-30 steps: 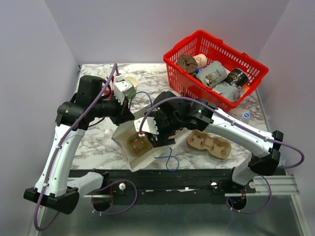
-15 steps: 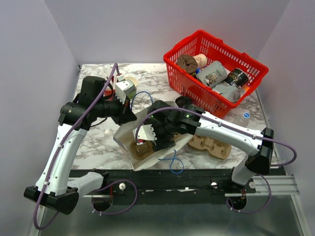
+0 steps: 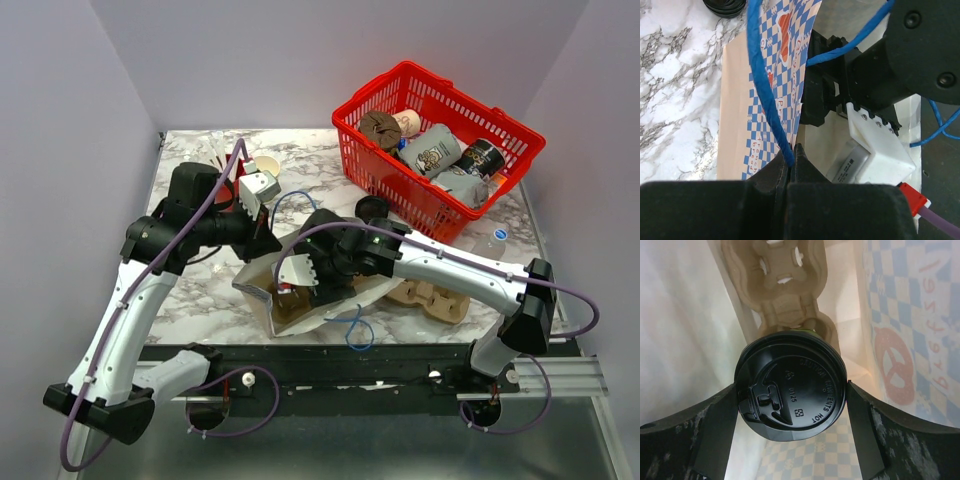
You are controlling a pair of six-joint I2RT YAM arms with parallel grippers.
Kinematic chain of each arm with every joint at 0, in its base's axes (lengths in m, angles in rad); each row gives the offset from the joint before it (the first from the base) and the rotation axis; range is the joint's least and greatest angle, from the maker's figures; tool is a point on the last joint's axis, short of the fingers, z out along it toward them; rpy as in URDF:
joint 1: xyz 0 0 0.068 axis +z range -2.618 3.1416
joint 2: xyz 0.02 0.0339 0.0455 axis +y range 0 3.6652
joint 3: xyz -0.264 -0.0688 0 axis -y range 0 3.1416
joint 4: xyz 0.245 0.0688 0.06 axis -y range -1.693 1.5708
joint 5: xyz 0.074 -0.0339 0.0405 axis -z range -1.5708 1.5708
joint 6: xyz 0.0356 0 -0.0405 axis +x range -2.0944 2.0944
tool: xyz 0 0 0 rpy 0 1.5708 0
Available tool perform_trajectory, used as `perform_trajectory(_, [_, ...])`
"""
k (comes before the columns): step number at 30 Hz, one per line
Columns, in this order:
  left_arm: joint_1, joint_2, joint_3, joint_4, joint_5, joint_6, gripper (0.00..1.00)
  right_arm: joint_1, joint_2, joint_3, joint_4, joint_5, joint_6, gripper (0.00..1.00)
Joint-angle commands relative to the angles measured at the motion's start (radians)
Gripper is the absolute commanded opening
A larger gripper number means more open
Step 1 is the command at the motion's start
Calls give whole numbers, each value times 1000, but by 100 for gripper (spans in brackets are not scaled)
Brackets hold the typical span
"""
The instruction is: Pack the takeout coffee
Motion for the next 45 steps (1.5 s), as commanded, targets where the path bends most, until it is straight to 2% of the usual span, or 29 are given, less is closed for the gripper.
perform_trajectory(1, [-28,-53,-27,40,-36,20,0,-16,-10,-25,64,27,18,51])
perform_trajectory(9, [-40,-68,-50,54,-8,40,0,-37,-61,-148,202,-10,4,51])
perform_trajectory(17, [-42,-84,-68,43,10,99,0,-63,-41,-168,231,-25,-10,51])
perform_trajectory(26, [-42,-58,-54,28,12,159,0,-117,-16,-209,256,-112,-18,52])
perform_trajectory(27, [-42,-53,-50,25,4,164,10,-120,-7,-212,262,-115,-19,52])
perform_trajectory(33, [-42,-27,-25,2,-26,185,35,-140,47,-194,245,-175,-38,53])
perform_trajectory(38, [-42,-11,-5,25,-82,136,43,-148,136,-76,148,-211,-64,54])
perform_trajectory(45, [-40,-25,13,66,-138,57,59,-158,275,143,-86,-240,-87,54])
